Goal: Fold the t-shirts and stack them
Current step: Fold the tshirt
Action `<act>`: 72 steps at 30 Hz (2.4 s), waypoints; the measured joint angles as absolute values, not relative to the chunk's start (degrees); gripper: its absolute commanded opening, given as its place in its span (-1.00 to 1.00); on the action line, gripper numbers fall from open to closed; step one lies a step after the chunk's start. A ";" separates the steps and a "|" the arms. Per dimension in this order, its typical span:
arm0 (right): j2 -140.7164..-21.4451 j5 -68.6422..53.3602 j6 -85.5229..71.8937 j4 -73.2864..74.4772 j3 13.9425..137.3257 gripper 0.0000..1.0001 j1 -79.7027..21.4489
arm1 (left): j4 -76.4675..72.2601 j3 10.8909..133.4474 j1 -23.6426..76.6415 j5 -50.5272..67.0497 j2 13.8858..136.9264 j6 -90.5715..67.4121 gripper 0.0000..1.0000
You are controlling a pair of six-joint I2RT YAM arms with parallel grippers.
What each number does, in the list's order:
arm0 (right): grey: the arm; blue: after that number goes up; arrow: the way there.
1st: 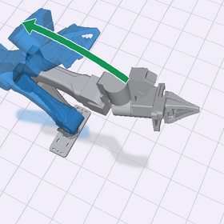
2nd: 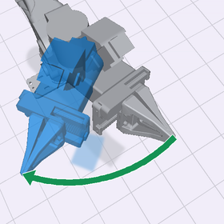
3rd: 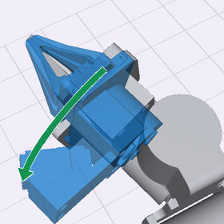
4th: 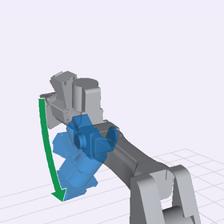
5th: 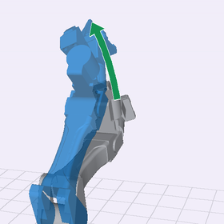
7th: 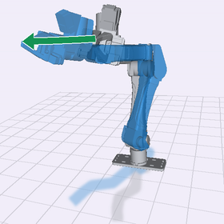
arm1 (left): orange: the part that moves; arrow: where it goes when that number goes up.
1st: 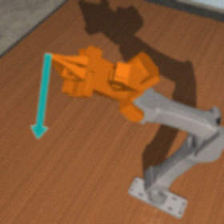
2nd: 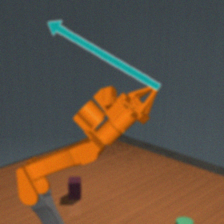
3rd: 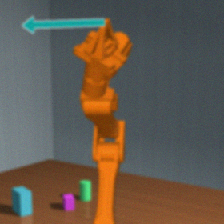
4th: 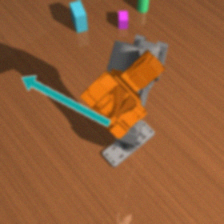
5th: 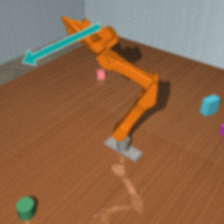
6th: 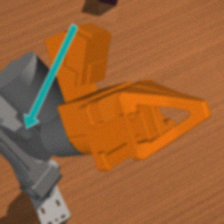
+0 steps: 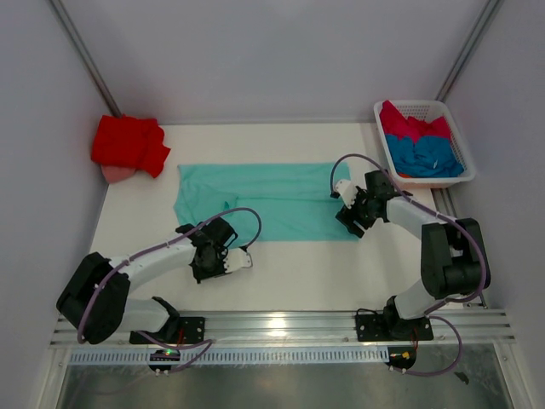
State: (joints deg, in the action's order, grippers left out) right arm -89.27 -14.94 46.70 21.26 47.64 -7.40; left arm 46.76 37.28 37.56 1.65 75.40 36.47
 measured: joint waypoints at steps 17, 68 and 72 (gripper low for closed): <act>-78.56 -16.01 49.45 30.98 47.62 0.55 -6.68 | 46.78 37.91 37.56 1.65 76.77 36.47 -1.00; -86.91 -21.87 56.51 34.17 46.44 -0.94 -6.63 | 47.44 40.36 37.56 2.17 80.05 36.42 -1.00; -87.79 -21.98 55.96 33.82 46.81 -0.94 -6.63 | 47.44 40.45 37.54 2.17 80.18 36.42 -1.00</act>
State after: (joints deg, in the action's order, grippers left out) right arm -87.79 -21.98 55.96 33.82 46.81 -6.63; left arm 47.44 40.45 37.54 2.17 80.18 36.42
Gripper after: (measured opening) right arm 0.039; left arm 0.002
